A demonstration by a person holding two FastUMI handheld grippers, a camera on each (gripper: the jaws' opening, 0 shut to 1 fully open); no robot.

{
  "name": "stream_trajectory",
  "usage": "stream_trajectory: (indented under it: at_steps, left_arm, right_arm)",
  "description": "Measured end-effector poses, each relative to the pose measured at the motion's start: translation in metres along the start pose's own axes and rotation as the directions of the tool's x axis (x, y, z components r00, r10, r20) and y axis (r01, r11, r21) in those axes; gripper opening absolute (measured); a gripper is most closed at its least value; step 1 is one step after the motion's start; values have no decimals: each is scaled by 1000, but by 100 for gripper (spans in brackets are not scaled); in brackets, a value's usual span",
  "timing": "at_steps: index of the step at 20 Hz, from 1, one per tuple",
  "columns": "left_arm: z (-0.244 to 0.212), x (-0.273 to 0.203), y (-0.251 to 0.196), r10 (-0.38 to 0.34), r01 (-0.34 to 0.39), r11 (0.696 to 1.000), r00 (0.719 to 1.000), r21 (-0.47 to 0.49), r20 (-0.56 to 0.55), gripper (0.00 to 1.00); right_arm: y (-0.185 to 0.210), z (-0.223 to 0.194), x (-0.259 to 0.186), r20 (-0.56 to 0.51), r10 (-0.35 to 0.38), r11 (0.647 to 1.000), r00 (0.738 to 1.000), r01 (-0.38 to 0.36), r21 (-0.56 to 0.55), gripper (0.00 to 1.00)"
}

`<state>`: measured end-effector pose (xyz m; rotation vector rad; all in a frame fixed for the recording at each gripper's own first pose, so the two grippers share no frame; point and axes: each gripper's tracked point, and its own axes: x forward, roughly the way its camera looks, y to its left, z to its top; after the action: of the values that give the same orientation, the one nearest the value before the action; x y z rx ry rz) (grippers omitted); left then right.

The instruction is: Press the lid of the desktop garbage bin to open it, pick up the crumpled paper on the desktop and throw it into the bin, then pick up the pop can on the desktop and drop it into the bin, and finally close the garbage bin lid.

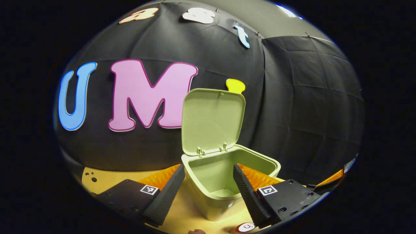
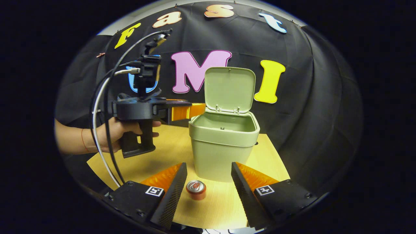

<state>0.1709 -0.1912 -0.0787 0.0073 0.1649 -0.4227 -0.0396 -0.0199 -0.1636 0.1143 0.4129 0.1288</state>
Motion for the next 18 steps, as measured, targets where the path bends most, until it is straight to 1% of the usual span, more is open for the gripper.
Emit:
stream_trajectory:
  at_steps: [5, 7, 9, 13, 16, 18]
  left_arm:
    - [17, -43, 27, 89, -89, 996, 995, -5, 51, 95]
    - [17, -59, 35, 110, -110, 994, 993, 5, 53, 95]
    - [16, -71, 43, 131, -131, 991, 990, -9, 48, 95]
    - [5, -92, 54, 159, -158, 986, 987, -48, 21, 95]
    - [-10, -104, 62, 185, -185, 981, 983, -61, -9, 95]
    - [-19, -111, 65, 195, -197, 978, 980, -71, -33, 95]
  right_arm:
    - [9, -13, 9, -47, 42, 999, 998, -42, 0, 89]
    - [16, -21, 16, -79, 64, 998, 995, -64, -5, 92]
    - [20, -34, 25, -117, 77, 997, 990, -79, -15, 93]
    - [27, -63, 35, -213, 104, 994, 972, -108, -5, 93]
    - [28, -87, 45, -288, 118, 992, 950, -123, 1, 94]
    - [30, -99, 49, -317, 122, 992, 941, -124, 14, 93]
